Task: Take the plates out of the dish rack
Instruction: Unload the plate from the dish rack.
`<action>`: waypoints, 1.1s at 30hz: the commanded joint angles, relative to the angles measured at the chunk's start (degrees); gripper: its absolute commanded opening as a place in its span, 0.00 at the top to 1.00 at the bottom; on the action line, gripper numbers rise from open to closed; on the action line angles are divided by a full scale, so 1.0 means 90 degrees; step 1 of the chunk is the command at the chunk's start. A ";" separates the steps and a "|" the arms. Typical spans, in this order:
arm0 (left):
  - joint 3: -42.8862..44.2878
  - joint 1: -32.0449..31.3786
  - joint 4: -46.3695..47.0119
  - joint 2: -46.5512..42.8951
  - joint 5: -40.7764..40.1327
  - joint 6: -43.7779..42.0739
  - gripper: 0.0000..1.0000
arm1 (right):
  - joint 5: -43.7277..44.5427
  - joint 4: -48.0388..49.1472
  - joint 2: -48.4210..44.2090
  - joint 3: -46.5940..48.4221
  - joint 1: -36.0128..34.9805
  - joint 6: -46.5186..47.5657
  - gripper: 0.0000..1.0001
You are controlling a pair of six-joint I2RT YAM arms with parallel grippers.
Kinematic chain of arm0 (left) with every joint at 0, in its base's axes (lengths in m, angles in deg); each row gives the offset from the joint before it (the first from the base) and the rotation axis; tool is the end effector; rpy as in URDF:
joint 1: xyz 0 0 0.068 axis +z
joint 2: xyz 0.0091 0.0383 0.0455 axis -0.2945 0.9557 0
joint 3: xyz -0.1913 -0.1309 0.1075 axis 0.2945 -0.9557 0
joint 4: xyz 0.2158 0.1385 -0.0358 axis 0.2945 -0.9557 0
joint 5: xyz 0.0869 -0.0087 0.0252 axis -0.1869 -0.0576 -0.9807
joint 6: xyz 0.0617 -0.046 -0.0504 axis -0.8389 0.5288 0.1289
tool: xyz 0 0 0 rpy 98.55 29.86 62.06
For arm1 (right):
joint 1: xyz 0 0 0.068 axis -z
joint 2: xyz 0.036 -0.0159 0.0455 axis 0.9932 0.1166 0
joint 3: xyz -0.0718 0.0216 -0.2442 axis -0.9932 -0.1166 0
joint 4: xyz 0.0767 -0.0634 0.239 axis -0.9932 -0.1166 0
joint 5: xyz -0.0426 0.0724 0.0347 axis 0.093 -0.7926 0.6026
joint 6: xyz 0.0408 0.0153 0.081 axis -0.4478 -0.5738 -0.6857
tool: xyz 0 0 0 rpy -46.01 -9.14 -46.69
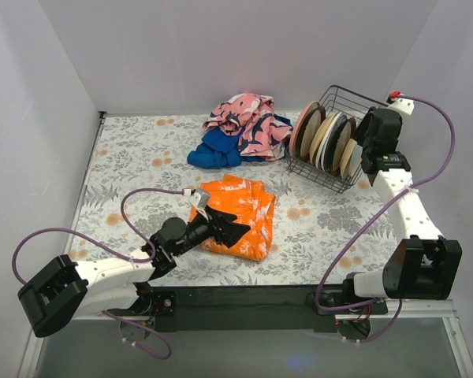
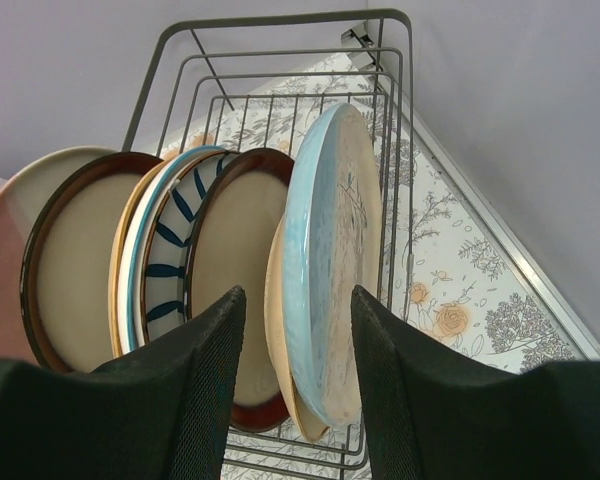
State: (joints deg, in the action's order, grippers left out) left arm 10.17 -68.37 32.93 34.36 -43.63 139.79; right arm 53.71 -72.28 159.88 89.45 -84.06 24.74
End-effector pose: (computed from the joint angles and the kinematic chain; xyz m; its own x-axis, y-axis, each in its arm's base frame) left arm 0.1599 -0.2110 0.1863 -0.7984 -0.5133 -0.3150 0.2394 0.2093 -0.9481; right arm 0.3582 -0.0274 0.3248 -0.1405 0.2908 -0.9464 0.4300 0.8790 0.2063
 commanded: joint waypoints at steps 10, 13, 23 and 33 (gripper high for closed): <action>0.0173 -0.0029 0.0073 -0.0076 0.0060 -0.0042 0.24 | 0.0625 0.0353 0.0261 -0.0216 0.0015 -0.0129 0.50; 0.0193 -0.0029 0.0093 -0.0007 0.0148 -0.0032 0.24 | 0.0664 0.0362 0.0242 -0.0256 0.0025 -0.0120 0.50; 0.0202 -0.0029 0.0112 -0.0007 0.0178 -0.0042 0.25 | 0.0556 0.0372 0.0203 -0.0333 0.0211 -0.0178 0.52; 0.0222 -0.0029 0.0054 -0.0046 0.0168 -0.0052 0.25 | 0.0605 0.0197 0.0320 -0.0304 0.0211 -0.0159 0.53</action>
State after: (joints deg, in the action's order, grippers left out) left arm 10.34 -68.37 33.26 34.69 -42.12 139.79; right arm 56.34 -70.16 162.68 86.85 -82.68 23.50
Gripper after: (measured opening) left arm 0.751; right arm 0.476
